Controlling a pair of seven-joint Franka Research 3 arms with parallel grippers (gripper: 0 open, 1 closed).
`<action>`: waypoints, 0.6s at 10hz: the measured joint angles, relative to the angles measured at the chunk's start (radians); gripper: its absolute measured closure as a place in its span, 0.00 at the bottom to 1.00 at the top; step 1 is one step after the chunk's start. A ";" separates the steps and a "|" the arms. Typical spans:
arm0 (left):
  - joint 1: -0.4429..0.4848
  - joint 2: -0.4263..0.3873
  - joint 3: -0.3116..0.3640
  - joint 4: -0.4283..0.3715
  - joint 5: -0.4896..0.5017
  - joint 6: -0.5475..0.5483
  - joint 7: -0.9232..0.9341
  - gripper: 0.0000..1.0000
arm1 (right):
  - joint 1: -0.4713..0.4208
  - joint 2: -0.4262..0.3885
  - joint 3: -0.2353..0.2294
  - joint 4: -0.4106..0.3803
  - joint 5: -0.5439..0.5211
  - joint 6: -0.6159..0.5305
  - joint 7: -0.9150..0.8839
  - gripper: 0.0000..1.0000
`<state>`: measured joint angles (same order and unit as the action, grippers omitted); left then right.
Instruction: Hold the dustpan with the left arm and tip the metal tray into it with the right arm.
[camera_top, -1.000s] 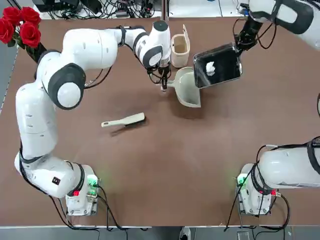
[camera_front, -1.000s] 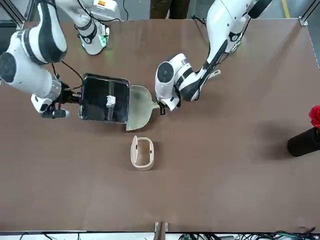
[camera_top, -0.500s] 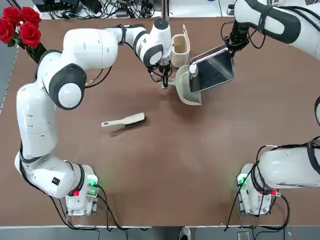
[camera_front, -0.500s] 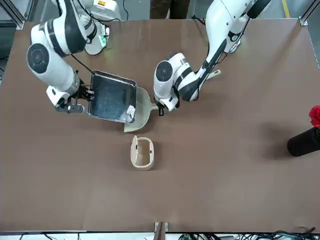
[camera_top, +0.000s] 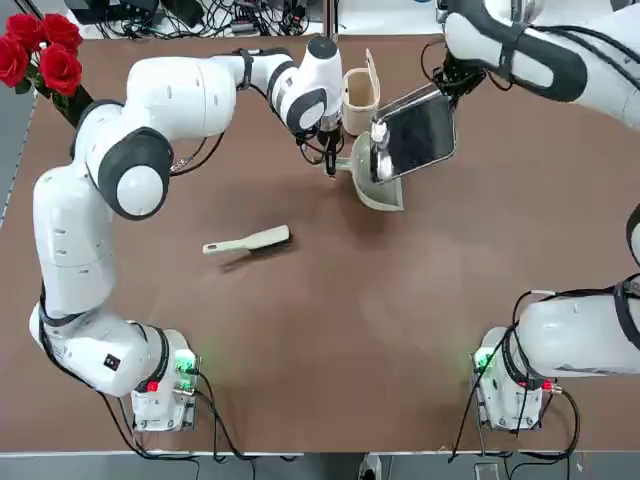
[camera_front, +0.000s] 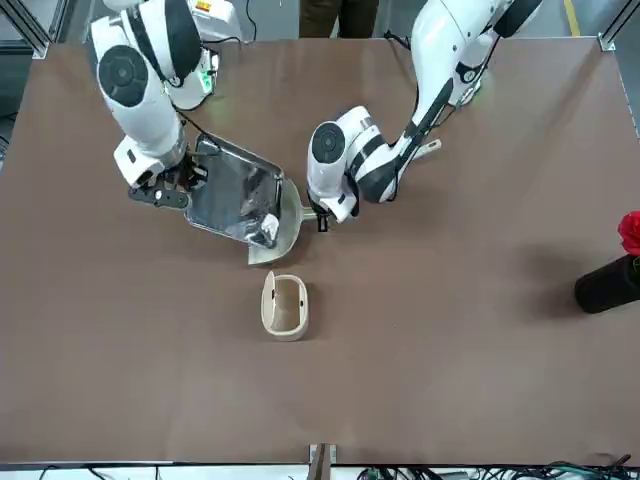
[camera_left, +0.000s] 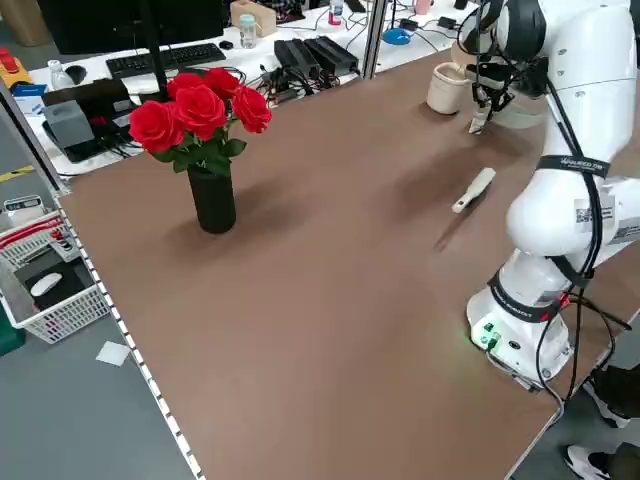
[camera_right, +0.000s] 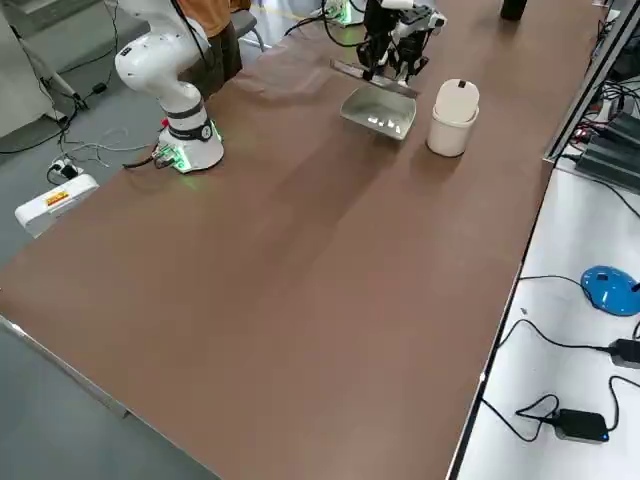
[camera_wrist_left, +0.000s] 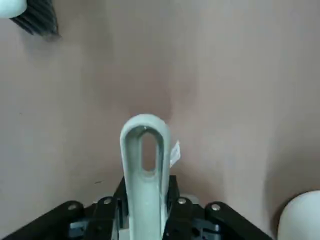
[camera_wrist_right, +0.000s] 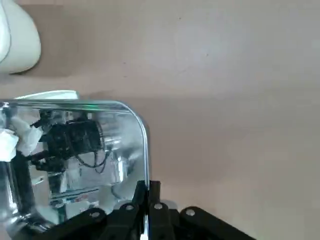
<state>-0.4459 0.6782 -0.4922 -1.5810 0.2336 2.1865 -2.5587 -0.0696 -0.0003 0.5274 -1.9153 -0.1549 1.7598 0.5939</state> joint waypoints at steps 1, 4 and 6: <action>0.000 0.001 0.001 0.000 0.001 -0.001 0.000 0.67 | 0.003 0.004 0.051 0.007 -0.070 -0.036 0.056 0.96; 0.000 0.001 0.001 0.003 0.009 -0.001 0.000 0.67 | 0.067 0.045 0.112 0.092 -0.221 -0.180 0.148 0.96; 0.000 0.001 0.001 0.005 0.009 -0.002 0.000 0.67 | 0.103 0.086 0.140 0.143 -0.272 -0.226 0.195 0.96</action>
<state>-0.4462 0.6793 -0.4913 -1.5761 0.2427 2.1843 -2.5587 0.0334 0.0859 0.6676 -1.7722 -0.4266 1.5335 0.7890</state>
